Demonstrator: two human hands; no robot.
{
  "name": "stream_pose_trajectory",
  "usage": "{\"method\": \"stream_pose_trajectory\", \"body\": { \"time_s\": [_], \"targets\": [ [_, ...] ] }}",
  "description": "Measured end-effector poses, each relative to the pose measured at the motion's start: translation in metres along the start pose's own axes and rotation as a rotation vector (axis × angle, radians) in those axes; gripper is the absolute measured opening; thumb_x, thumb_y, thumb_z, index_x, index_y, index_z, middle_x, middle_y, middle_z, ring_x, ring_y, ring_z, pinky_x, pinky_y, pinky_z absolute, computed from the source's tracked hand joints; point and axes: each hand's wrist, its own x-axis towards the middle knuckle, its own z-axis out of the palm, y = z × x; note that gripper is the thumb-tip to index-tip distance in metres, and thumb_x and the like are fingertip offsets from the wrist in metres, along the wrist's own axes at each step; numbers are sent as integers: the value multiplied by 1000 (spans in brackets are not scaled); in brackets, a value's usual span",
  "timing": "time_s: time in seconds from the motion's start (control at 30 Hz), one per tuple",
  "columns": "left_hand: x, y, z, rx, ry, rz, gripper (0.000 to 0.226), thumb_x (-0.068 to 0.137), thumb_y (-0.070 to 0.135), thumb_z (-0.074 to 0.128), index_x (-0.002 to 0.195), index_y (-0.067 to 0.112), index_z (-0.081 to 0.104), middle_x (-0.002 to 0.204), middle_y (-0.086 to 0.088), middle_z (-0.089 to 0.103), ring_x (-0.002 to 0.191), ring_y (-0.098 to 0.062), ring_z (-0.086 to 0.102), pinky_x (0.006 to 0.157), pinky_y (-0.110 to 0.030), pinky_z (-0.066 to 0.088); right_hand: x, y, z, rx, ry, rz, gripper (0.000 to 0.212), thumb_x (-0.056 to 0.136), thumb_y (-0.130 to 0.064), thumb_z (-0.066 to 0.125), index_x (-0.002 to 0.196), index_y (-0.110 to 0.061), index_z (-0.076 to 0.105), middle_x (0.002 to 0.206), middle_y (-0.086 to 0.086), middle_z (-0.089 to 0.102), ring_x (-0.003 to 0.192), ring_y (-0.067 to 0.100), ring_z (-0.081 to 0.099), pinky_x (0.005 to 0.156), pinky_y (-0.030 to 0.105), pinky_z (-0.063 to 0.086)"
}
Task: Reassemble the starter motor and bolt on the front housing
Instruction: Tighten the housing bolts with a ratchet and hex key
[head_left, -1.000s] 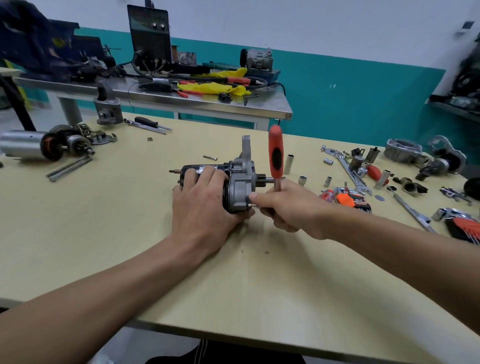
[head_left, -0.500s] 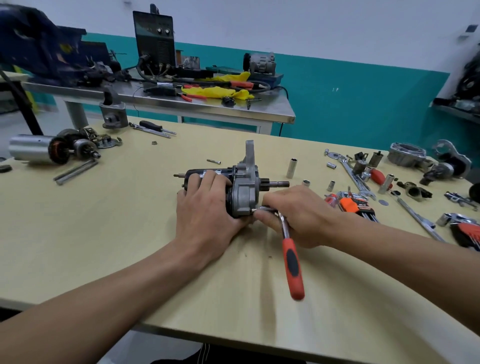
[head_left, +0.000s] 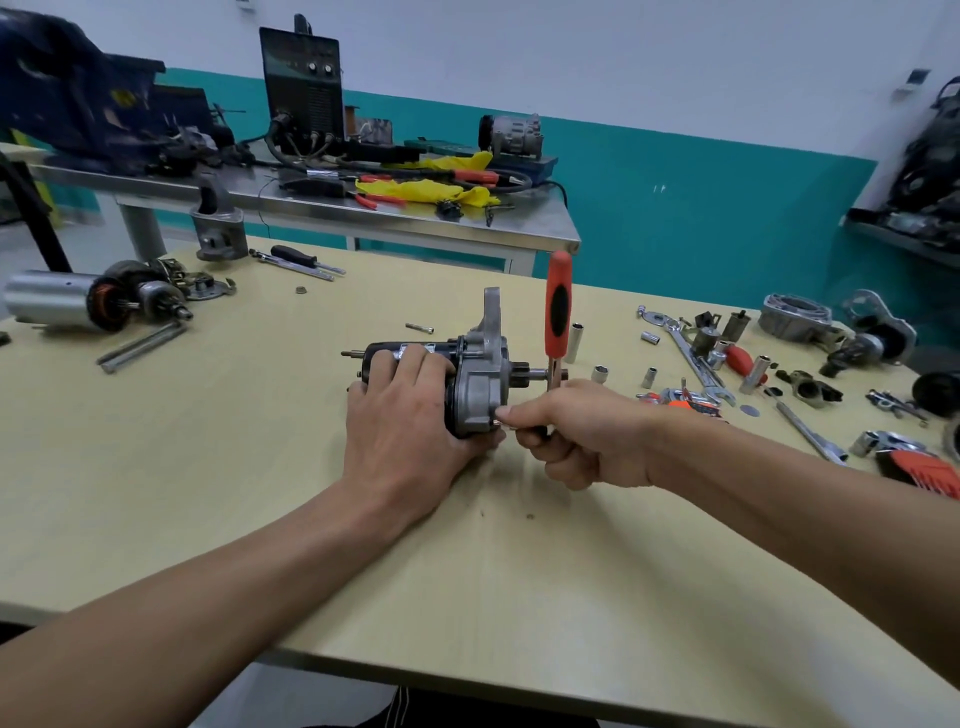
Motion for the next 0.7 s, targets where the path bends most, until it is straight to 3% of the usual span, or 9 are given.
{"method": "stream_pose_trajectory", "body": {
  "time_s": [0.07,0.1,0.2,0.27,0.37,0.43,0.53,0.7],
  "targets": [
    [0,0,0,9,-8,5,68,59,66,81,103,17,60,103,1,58,100,-26,47,74,-38,34,-2,2,2,-72,28,-119,50,98,-33,57,51,-19,45,48,-5,29,43,13,22,42,23,19],
    [0,0,0,12,-12,7,68,60,67,80,103,18,60,104,1,58,100,-26,47,74,-38,34,-3,5,2,-262,88,-263,48,99,-32,57,54,-18,46,48,-6,33,44,13,27,43,24,24],
    [1,0,0,15,-23,-3,65,62,66,76,104,19,60,105,2,58,101,-27,47,76,-40,36,-2,13,-6,-1193,337,-648,36,99,-41,52,74,-15,50,64,-4,48,59,17,41,56,35,37],
    [0,1,0,11,-25,-2,66,61,66,77,104,19,61,104,2,58,100,-27,46,75,-41,37,-3,11,-10,-1395,347,-760,37,100,-46,46,85,-13,53,74,-1,53,67,23,48,61,39,41],
    [1,2,-2,15,-27,0,66,62,67,76,104,19,60,104,2,58,99,-26,46,75,-41,38,1,11,-13,-1404,355,-854,35,100,-41,48,82,-11,55,70,3,55,62,26,49,56,40,43],
    [1,2,-1,23,-30,0,65,62,66,77,104,20,60,105,2,57,100,-26,45,75,-40,37,2,10,-10,-1367,374,-824,37,100,-45,45,75,-17,49,63,-4,46,57,22,41,54,36,37],
    [2,2,0,38,-30,2,64,63,64,79,104,19,60,104,1,58,100,-27,46,74,-40,37,3,11,-7,-1062,324,-710,43,99,-43,49,62,-25,38,55,-7,37,52,13,36,50,30,27],
    [1,2,0,47,-16,14,65,64,66,74,104,17,61,104,-1,59,100,-29,48,73,-41,39,-2,10,0,-701,212,-581,46,99,-27,56,57,-16,42,55,-11,31,51,6,28,51,20,26]
  ]
}}
